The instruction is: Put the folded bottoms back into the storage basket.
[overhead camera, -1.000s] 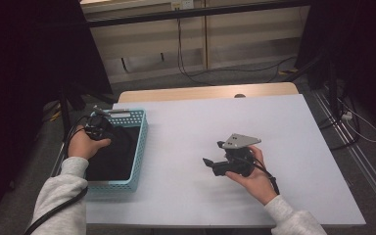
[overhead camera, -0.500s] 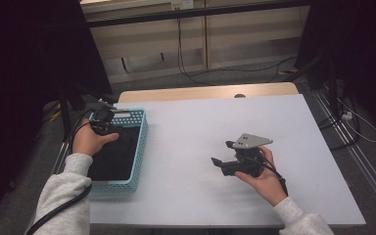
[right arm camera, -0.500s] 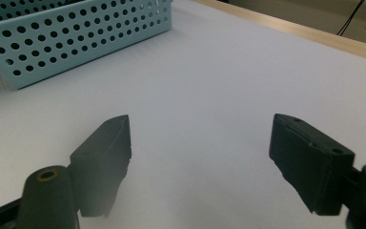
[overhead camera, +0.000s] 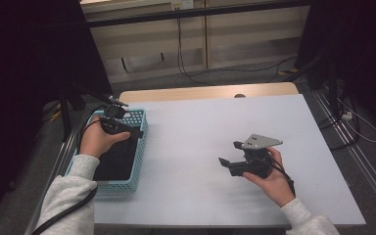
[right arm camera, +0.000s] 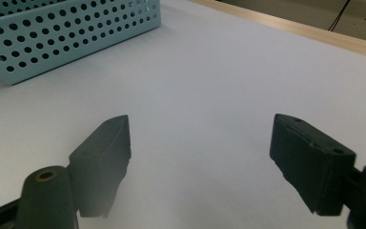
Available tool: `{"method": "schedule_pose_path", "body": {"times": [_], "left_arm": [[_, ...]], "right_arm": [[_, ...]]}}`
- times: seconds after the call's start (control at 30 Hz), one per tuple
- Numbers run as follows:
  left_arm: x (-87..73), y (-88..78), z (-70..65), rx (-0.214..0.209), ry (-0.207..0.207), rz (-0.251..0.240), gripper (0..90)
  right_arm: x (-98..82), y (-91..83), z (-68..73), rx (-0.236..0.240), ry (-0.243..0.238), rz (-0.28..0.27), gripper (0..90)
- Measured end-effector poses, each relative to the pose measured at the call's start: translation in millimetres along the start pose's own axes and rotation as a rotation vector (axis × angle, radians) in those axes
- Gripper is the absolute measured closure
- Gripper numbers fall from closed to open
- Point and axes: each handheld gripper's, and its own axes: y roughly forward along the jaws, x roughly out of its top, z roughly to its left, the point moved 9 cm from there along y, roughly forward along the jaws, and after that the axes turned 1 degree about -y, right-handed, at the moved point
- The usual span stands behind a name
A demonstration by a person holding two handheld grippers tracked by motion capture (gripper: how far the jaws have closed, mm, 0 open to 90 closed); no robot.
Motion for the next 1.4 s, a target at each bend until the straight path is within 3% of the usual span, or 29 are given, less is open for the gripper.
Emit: {"method": "schedule_pose_path", "body": {"times": [0.17,0.53,0.9,0.97,1.4], "left_arm": [[5.7,2.4,-14.8,-0.025,0.027,-0.010,34.6],[8.5,8.4,-34.9,-0.063,0.040,-0.018,29.1],[13.8,14.8,-61.3,-0.105,0.092,-0.038,25.4],[14.3,16.1,-64.6,-0.109,0.110,-0.042,24.8],[12.4,23.9,-83.6,-0.144,0.128,-0.051,23.0]], "right_arm": [[-2.0,-4.6,-1.5,0.004,-0.003,0.001,21.2],[-4.8,-18.8,-9.1,-0.004,0.019,-0.015,21.1],[-10.8,-29.4,-18.0,-0.019,0.034,-0.014,20.8],[-12.2,-30.3,-18.6,-0.020,0.032,-0.012,20.9],[-16.7,-41.9,-22.5,-0.025,0.036,-0.012,20.2]]}}
